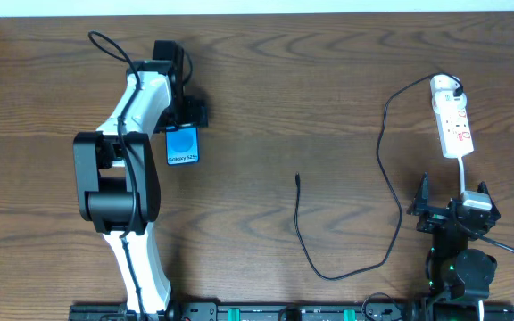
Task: Plug charger to phone and switch on socket
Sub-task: 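Close the left gripper on the phone's long sides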
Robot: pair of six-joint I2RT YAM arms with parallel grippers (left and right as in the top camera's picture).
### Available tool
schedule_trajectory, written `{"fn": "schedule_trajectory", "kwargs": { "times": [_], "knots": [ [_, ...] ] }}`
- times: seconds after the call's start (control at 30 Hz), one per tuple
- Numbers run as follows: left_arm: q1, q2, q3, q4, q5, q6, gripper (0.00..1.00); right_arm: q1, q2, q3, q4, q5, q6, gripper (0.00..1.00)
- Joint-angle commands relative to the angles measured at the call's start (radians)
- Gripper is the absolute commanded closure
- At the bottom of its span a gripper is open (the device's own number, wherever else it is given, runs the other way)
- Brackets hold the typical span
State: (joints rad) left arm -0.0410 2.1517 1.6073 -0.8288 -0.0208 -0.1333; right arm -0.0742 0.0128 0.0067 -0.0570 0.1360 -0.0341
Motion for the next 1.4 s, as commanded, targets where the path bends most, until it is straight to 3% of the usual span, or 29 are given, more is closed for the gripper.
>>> {"fn": "schedule_trajectory", "kwargs": {
  "times": [0.0, 1.37],
  "knots": [
    [0.000, 0.020, -0.029, 0.009, 0.010, 0.009, 0.02, 0.006, -0.006, -0.001, -0.003, 0.015, -0.008, 0.01],
    [0.000, 0.021, -0.066, 0.027, 0.073, 0.035, 0.02, 0.006, -0.006, -0.001, -0.003, 0.015, -0.008, 0.01]
  ]
}}
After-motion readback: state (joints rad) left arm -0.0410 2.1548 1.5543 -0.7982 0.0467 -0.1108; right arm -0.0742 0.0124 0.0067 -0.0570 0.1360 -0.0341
